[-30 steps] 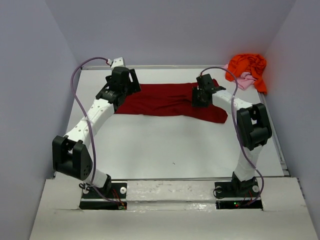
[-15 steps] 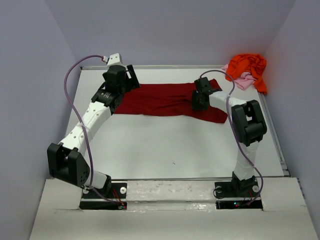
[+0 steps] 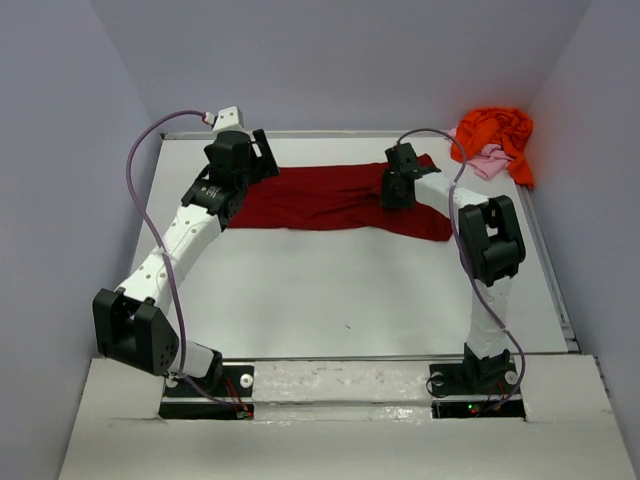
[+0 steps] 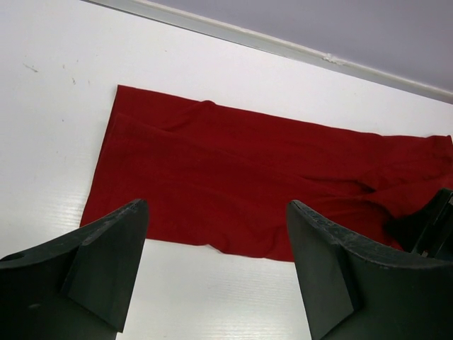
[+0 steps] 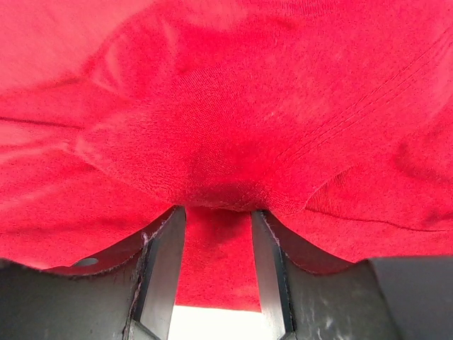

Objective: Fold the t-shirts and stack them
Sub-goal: Fold the tshirt

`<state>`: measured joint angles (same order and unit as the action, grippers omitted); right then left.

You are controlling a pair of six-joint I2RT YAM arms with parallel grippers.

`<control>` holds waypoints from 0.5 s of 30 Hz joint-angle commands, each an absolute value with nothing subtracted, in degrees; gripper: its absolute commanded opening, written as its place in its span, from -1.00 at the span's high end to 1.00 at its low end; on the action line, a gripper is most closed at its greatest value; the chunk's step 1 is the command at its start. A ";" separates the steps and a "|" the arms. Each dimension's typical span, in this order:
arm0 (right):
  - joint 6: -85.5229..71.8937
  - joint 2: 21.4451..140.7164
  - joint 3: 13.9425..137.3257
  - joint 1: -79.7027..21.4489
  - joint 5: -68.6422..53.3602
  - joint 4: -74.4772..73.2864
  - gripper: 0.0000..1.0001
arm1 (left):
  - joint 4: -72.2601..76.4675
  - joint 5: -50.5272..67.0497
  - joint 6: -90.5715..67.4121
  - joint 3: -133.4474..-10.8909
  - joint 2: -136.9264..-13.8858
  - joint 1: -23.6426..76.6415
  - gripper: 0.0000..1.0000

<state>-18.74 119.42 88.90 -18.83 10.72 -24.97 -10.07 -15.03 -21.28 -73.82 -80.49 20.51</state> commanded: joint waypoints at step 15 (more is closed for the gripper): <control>-14.86 126.38 104.75 -17.67 14.85 -29.88 0.04 | -7.82 -15.64 -20.39 -73.21 -77.96 20.74 -0.76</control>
